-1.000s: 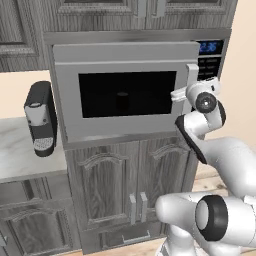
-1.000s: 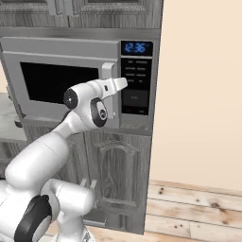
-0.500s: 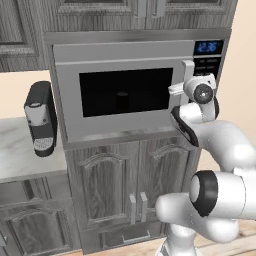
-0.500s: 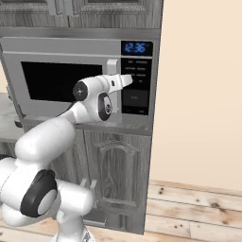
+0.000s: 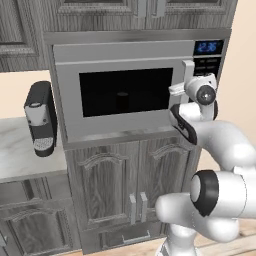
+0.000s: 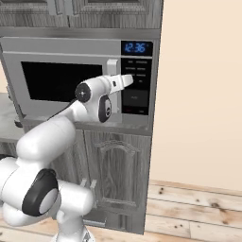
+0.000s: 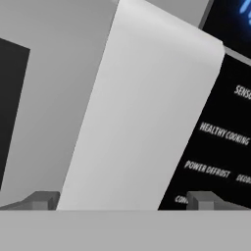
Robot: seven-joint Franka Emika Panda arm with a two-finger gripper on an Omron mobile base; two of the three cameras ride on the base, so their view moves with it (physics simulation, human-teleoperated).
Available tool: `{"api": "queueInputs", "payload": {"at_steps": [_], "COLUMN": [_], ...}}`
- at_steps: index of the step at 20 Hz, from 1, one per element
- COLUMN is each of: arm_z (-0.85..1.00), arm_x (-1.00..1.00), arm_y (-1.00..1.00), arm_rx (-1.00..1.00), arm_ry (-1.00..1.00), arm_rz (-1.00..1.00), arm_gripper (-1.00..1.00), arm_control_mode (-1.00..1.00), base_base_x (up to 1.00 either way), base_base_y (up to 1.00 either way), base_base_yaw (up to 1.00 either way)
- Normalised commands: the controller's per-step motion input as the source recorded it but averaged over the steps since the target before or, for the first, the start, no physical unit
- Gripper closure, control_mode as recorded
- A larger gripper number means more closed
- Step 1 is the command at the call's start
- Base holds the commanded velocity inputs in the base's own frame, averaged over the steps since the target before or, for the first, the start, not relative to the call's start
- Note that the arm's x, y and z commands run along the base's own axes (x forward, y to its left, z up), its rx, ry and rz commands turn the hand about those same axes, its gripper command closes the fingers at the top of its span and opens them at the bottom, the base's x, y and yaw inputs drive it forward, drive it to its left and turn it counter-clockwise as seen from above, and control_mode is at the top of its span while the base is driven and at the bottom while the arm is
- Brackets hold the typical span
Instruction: Pick the mug from the counter and place it inside the microwave. Then close the microwave.
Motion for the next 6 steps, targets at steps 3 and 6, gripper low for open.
{"api": "queueInputs", "payload": {"at_steps": [3,6], "arm_z": [0.0,0.0], "arm_x": [0.42,0.43], "arm_y": [-0.07,-0.04], "arm_rx": [0.0,0.0], "arm_ry": [0.1,0.09], "arm_rz": [0.0,0.0], "arm_gripper": [-1.0,-1.0], "arm_control_mode": [-1.0,-1.0], "base_base_x": [0.0,0.0], "base_base_y": [0.0,0.0], "base_base_yaw": [0.0,0.0]}}
